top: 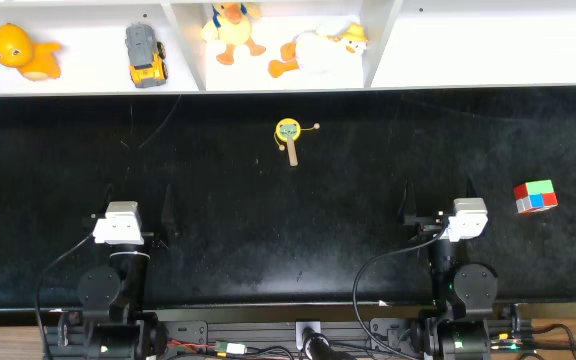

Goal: Store Toys

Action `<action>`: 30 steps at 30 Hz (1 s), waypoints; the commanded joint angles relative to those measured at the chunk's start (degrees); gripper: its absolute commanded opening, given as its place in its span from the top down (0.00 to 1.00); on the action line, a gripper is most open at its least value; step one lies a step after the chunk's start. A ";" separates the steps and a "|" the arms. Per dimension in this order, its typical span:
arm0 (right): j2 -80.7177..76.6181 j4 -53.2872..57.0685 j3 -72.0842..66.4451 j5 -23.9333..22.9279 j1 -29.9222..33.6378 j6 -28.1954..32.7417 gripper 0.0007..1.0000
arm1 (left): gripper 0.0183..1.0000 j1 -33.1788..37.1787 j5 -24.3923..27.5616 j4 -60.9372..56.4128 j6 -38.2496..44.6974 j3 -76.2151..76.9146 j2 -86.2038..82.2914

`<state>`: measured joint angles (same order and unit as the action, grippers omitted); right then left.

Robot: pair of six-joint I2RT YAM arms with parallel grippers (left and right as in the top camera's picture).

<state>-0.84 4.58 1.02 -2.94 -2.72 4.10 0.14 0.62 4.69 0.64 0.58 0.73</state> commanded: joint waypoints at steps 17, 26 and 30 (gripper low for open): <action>-47.23 16.44 23.82 -27.28 -26.43 -25.86 0.00 | 0.00 0.33 -0.70 0.17 1.09 -0.13 -0.57; -73.48 17.86 39.32 -23.30 -38.53 -25.83 0.01 | 0.00 0.33 -0.70 0.17 1.09 -0.13 -0.57; -80.83 17.68 44.24 -19.65 -40.63 -29.77 0.01 | 0.00 0.33 -0.70 0.17 1.09 -0.13 -0.57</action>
<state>-78.04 22.48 41.28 -25.39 -42.00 -21.69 0.14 0.40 4.71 0.64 0.58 0.73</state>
